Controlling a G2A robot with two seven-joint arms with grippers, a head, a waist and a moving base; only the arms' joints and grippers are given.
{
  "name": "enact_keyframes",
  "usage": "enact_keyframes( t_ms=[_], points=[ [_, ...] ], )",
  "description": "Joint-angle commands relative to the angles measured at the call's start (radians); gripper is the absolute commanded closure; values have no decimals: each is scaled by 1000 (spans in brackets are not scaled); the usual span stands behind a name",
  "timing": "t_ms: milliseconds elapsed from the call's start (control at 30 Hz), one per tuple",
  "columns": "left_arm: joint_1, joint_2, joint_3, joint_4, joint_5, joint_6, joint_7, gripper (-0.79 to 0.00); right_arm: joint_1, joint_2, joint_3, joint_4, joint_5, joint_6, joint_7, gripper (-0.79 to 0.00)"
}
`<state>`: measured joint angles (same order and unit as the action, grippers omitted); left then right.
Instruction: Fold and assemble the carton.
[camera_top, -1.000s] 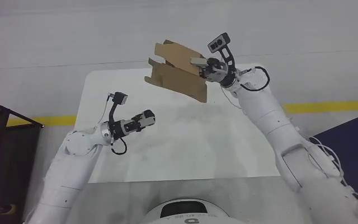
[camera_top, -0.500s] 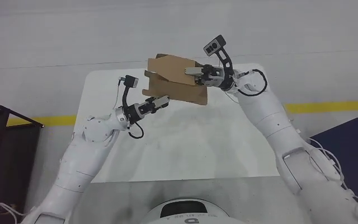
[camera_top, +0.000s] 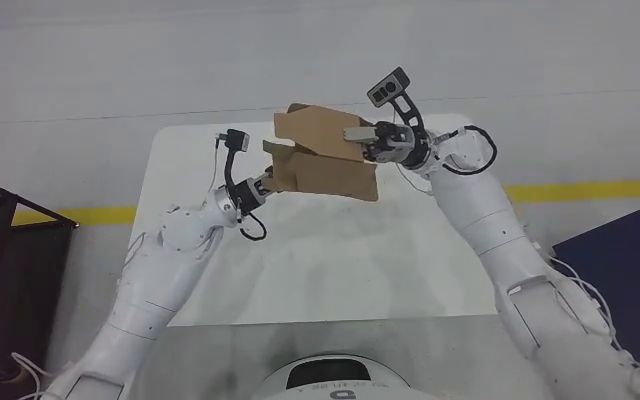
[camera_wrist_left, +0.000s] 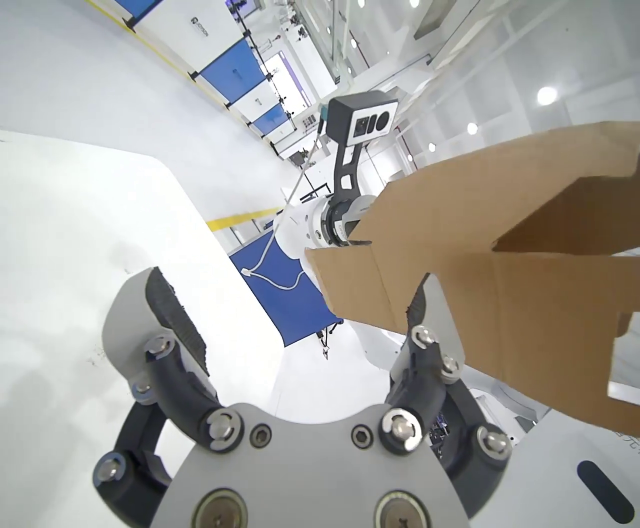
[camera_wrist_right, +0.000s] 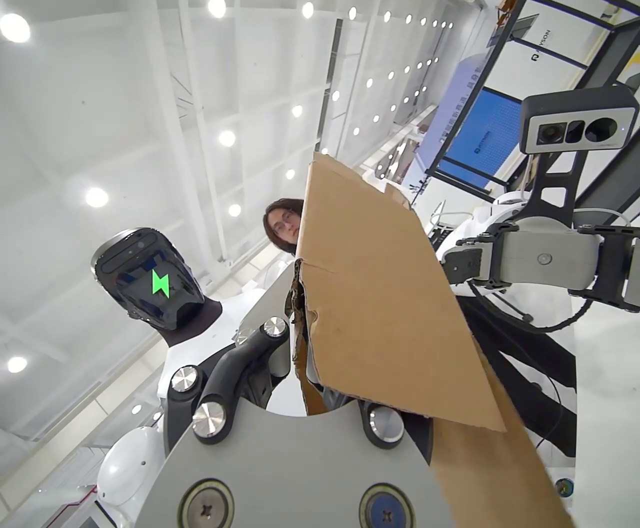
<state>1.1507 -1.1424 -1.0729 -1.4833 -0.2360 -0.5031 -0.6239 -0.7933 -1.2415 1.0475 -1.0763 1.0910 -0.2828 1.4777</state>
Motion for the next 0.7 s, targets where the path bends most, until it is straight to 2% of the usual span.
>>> enact_keyframes(
  t_ms=[0,133,300,500,667],
  points=[
    [14,2,-11,6,6,-7,-1,-776,-3,1,17,4,23,15,13,0],
    [58,10,-40,-12,-21,-44,-26,-785,-8,3,41,30,54,61,37,0],
    [115,21,-91,-66,-147,-58,-82,-785,-15,1,56,48,86,95,58,0],
    [119,23,-109,-143,-180,-37,-98,-785,-16,-2,40,41,68,110,58,0],
    [110,21,-102,-160,-131,-14,-81,-785,-18,-5,28,35,67,114,58,0]
  ],
)
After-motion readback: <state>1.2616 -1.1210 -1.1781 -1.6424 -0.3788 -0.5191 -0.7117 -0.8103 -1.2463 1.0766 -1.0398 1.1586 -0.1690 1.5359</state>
